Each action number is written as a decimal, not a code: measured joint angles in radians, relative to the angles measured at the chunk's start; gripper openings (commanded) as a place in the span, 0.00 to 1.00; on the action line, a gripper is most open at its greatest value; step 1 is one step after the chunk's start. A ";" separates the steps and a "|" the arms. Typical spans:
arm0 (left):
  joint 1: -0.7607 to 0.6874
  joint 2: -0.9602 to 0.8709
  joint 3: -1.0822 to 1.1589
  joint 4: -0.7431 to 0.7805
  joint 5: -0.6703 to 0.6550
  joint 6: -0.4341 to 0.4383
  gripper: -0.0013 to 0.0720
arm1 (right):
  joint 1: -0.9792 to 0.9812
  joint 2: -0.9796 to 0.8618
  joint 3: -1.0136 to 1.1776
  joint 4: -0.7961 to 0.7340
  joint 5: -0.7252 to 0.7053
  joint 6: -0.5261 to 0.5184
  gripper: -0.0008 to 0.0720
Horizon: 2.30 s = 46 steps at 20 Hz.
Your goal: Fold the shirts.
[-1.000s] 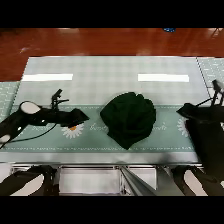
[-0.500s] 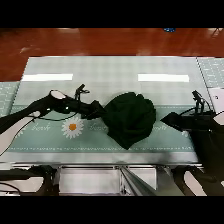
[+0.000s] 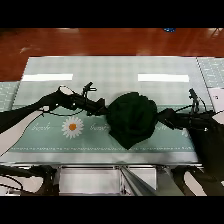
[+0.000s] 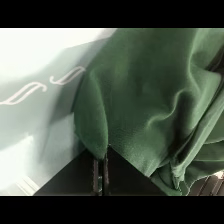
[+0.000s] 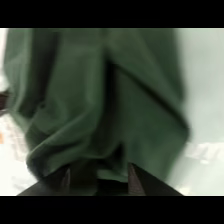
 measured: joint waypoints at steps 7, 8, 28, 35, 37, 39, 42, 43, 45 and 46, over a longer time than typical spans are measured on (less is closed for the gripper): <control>-0.001 -0.003 0.003 0.000 -0.001 0.003 0.05 | 0.219 -0.084 0.000 0.135 -0.151 -0.011 0.57; -0.001 -0.003 0.003 0.000 -0.001 0.003 0.05 | 0.245 -0.103 0.000 0.145 -0.179 -0.011 0.57; 0.166 0.109 0.149 0.000 -0.053 0.011 0.04 | 0.332 -0.481 0.598 0.158 -0.137 -0.140 0.04; 0.400 0.398 0.503 -0.012 -0.089 -0.004 0.04 | 0.243 -0.356 1.183 -0.040 0.066 -0.035 0.04; 0.451 0.493 0.589 -0.019 -0.097 -0.008 0.04 | 0.236 -0.294 1.266 -0.096 0.129 -0.016 0.04; 0.491 0.592 0.646 -0.016 -0.108 -0.006 0.04 | 0.232 -0.224 1.310 -0.151 0.206 0.006 0.04; 0.521 0.728 0.686 0.004 -0.185 0.005 0.04 | 0.230 -0.130 1.324 -0.207 0.319 0.034 0.04; 0.526 0.767 0.690 0.019 -0.222 0.005 0.04 | 0.229 -0.098 1.315 -0.219 0.350 0.045 0.04; 0.533 0.832 0.677 0.042 -0.289 -0.003 0.04 | 0.229 -0.039 1.266 -0.235 0.396 0.066 0.04; 0.534 0.861 0.658 0.051 -0.328 -0.012 0.04 | 0.229 -0.008 1.224 -0.241 0.412 0.077 0.04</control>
